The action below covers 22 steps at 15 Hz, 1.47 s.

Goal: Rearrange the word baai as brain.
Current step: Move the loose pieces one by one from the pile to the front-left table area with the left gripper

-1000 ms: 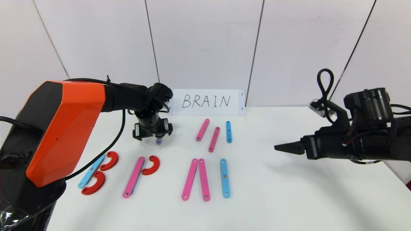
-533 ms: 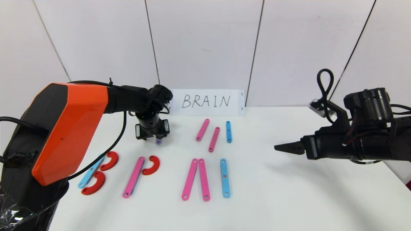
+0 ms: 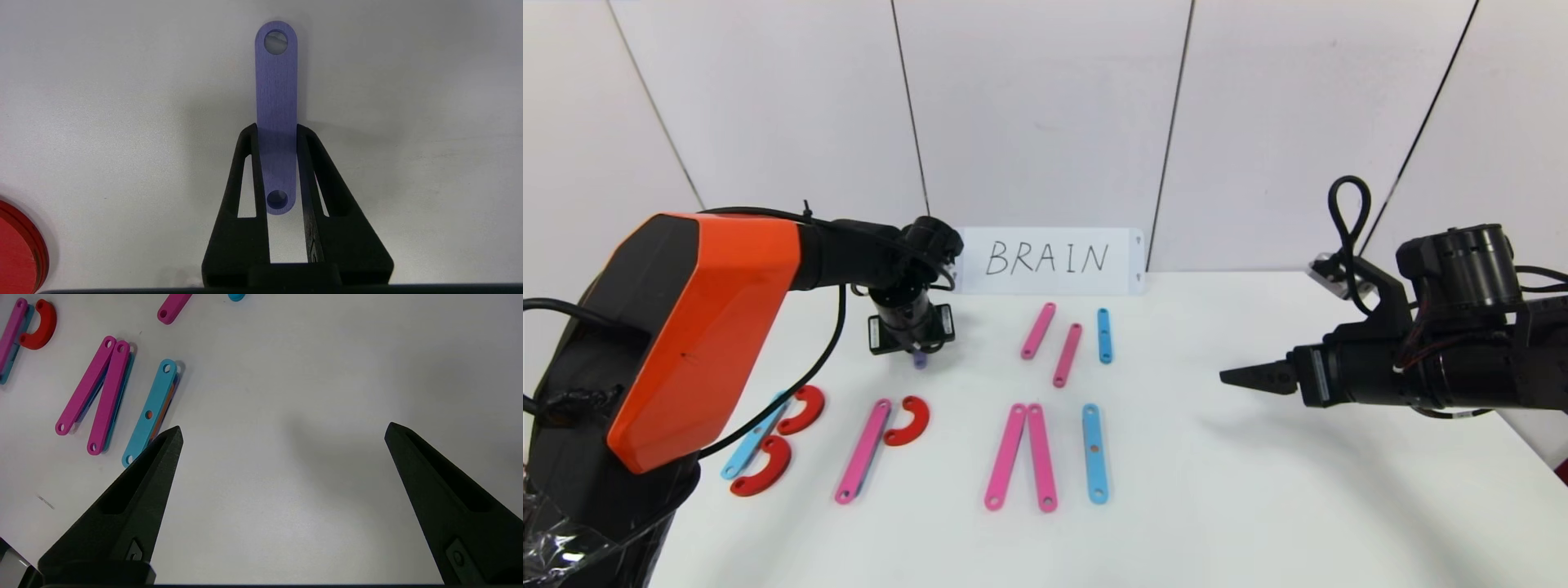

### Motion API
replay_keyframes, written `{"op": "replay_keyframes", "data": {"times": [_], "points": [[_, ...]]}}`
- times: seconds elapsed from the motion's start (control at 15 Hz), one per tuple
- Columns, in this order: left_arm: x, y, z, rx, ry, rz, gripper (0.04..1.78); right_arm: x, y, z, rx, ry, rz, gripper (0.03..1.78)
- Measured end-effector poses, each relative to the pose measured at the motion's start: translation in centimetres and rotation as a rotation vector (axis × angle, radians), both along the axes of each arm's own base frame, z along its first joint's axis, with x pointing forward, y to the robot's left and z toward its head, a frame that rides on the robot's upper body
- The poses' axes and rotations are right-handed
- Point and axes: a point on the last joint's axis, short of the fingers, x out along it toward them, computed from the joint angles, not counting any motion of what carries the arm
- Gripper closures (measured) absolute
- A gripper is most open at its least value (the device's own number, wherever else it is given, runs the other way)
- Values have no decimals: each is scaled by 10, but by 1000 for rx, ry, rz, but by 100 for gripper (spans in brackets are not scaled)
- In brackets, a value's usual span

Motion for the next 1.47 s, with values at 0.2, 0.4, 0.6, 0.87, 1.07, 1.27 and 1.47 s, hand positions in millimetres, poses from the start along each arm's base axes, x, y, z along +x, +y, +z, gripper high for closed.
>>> {"op": "replay_keyframes", "data": {"times": [0.2, 0.4, 0.6, 0.87, 1.07, 1.27, 1.47], "points": [[-3, 0, 4, -2, 1, 9, 155, 0, 0, 0, 0, 1, 1, 8], [-12, 3, 22, -19, -22, 22, 155, 0, 0, -1, -1, 2, 1, 8], [-31, 4, 46, -67, -53, 75, 155, 1, 0, -1, -2, 4, 1, 8], [-68, 4, 61, -67, -47, 124, 155, 1, 1, -2, -2, 6, 3, 8], [-99, 1, 62, -48, -19, 95, 155, 1, 1, -2, -2, 7, 3, 8], [-127, -4, 63, -72, -1, 112, 155, 1, 1, -3, -2, 9, 3, 8], [-143, -9, 57, -109, 15, 189, 155, 1, 1, -3, -2, 9, 3, 8]]}}
